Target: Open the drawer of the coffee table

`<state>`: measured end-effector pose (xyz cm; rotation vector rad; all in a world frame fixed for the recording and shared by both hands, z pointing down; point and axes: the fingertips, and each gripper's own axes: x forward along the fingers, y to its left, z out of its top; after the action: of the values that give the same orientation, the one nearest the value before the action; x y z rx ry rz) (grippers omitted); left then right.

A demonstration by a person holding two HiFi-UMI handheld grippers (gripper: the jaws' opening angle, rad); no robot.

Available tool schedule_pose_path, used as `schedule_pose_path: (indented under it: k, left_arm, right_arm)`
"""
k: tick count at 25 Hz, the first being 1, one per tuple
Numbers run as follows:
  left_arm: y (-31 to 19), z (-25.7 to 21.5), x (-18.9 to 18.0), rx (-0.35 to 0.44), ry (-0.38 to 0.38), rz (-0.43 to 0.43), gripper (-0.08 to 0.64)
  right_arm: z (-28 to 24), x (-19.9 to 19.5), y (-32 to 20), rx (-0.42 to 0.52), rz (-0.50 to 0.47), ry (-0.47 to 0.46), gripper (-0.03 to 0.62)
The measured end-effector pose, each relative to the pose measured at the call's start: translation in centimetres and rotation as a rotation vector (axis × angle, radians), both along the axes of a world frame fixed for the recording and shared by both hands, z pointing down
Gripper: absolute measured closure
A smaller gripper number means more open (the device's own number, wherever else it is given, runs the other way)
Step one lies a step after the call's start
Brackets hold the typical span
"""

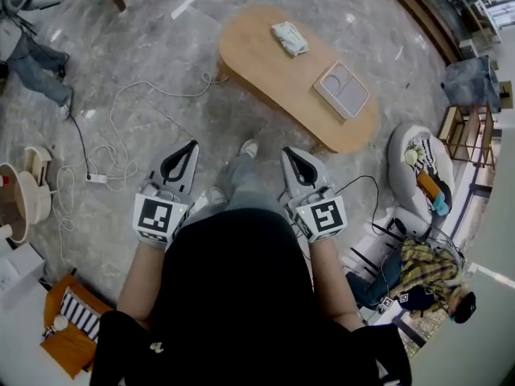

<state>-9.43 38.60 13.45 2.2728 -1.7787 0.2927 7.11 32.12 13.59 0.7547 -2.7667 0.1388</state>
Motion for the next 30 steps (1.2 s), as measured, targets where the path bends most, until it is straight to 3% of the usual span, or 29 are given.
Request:
schedule_pose_path:
  k: [2,6,16,18,30]
  left_arm:
    - [-2.0,0.4,-0.2,-0.023,0.008,-0.013,0.546]
    - [-6.8,1.6,-0.8,-0.015,-0.077,0.034,0.546]
    - [-19.2,3.3,-2.1,-0.096,-0.125,0.032,0.546]
    - [-21.1,3.5,-2.2,-0.112,-0.135,0.029,0.546]
    - [-29.5,5.3,-2.7,-0.188,-0.190,0.046,0.546]
  right_arm:
    - [0.6,-0.2,-2.1,-0.014,-0.004,0.006,0.592]
    - [1.5,-0.6,-7.1,-0.041,-0.013,0.011,0.592]
    - [4.0,-0.9,-20.0,-0.091,-0.032,0.028,0.589]
    - [4.5,-0.8,-21.9,-0.089,-0.044,0.034,0.551]
    - [7.3,0.1,-29.5,-0.148,0.018,0.019,0.538]
